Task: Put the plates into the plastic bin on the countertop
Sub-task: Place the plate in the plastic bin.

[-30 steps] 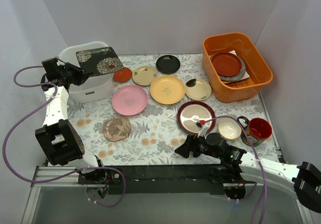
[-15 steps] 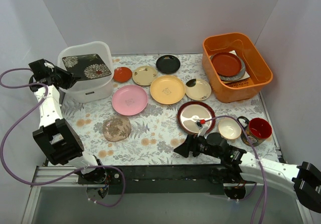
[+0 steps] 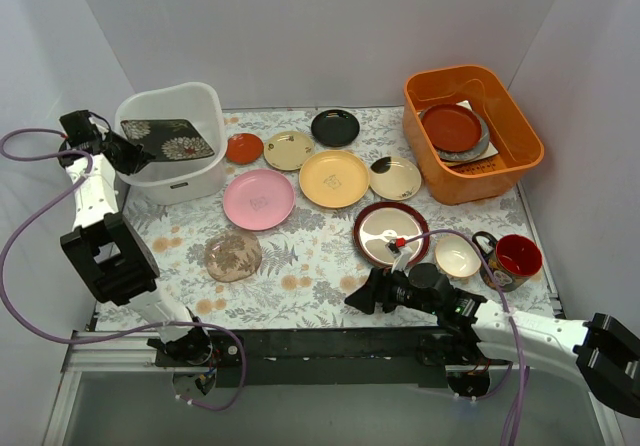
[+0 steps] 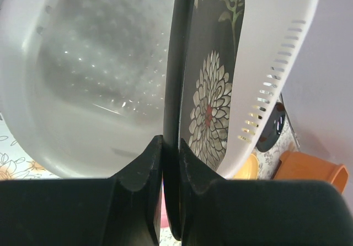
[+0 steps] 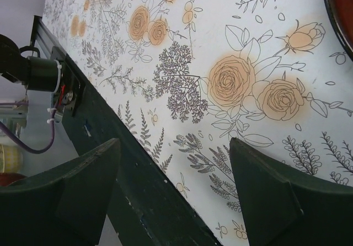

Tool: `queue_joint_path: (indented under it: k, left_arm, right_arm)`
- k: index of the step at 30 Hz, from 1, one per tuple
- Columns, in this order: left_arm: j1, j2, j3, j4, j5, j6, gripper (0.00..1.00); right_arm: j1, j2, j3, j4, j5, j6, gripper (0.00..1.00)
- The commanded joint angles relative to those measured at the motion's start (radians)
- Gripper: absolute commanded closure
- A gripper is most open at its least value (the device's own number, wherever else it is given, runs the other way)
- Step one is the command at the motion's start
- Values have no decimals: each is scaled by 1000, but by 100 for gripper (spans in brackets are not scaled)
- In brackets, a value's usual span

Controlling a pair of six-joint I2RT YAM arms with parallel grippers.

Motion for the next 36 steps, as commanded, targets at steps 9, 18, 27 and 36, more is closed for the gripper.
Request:
queue_joint_path:
  k: [9,18,27,36]
  left_arm:
    - [-59,74,189,58,20,42,100]
    - [-89,163,287,-12,-76,74,92]
    - [-91,209,298,-25,-90,86,76]
    - [-91,232,304,-26,-64,103,59]
  right_arm:
    - [1,83,-70,104,-29,10,13]
    - [1,133,-64,132,-44,10,13]
    - [1,138,-64,132,-38,10,13]
    - [3,147,-64,135,-40,11,13]
